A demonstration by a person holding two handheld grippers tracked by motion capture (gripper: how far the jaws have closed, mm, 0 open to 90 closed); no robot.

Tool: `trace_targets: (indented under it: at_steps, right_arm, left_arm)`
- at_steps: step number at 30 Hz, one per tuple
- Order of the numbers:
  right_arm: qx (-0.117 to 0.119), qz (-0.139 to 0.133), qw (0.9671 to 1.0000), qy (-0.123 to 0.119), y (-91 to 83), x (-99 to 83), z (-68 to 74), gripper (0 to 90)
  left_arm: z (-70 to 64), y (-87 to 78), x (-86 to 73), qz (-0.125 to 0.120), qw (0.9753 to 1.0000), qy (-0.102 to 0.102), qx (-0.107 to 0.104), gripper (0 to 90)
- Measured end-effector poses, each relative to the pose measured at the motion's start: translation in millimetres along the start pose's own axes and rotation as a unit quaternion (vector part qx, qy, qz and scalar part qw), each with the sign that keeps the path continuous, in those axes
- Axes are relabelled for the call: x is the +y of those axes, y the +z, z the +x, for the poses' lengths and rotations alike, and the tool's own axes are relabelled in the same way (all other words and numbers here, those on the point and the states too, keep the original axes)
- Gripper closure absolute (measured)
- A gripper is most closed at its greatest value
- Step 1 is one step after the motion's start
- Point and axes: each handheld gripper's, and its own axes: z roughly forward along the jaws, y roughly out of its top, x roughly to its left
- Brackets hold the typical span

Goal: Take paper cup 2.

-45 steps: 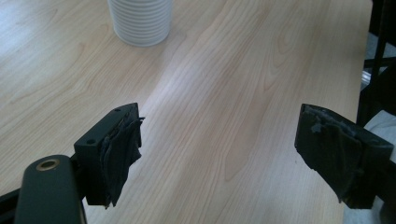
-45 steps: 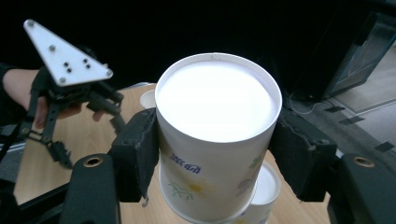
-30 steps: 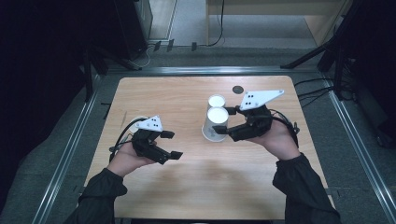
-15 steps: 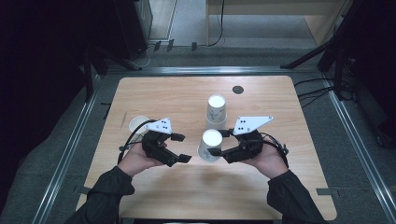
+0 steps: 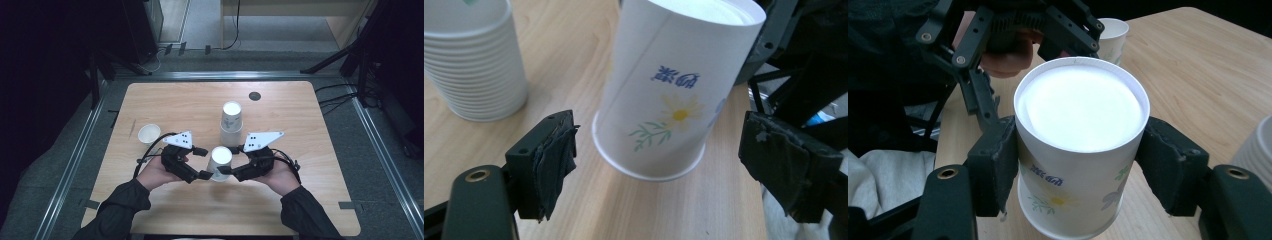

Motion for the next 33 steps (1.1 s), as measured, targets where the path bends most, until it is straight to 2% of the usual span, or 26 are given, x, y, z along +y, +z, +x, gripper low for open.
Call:
trace_targets:
  at_steps: [2, 8, 11, 13, 27, 29, 33]
  right_arm:
    - [0.005, 0.001, 1.0000, 0.001, 2.8, 0.1, -0.9, 35.3]
    - [0.018, -0.005, 0.9998, 0.009, 7.4, 0.3, -2.0, 35.4]
    - [0.021, -0.006, 0.9997, 0.011, 8.6, 0.7, -1.9, 35.4]
    - [0.027, -0.008, 0.9995, 0.012, 10.9, 1.6, -1.5, 35.4]
    - [0.033, -0.015, 0.9992, 0.015, 16.8, 3.4, 0.8, 35.4]
    - [0.033, -0.018, 0.9992, 0.016, 16.5, 3.6, 1.1, 35.4]
    - [0.032, -0.020, 0.9992, 0.016, 15.6, 3.9, 0.9, 35.4]
  left_arm:
    - [-0.9, 1.2, -1.6, 0.005, 1.0000, 0.003, 0.005, 15.7]
    - [-0.1, 0.4, -3.6, -0.008, 0.9999, -0.005, 0.003, 15.7]
    - [-0.6, 1.3, -4.6, -0.008, 0.9999, -0.007, 0.004, 15.7]
    - [-0.6, 4.2, -6.6, 0.001, 1.0000, -0.007, 0.004, 15.7]
    - [-1.7, 9.5, -8.7, -0.008, 1.0000, -0.003, 0.003, 15.7]
    - [-2.3, 9.4, -8.6, -0.009, 0.9999, 0.001, 0.008, 17.6]
    - [-3.1, 8.2, -8.8, -0.011, 0.9999, 0.010, 0.006, 23.5]
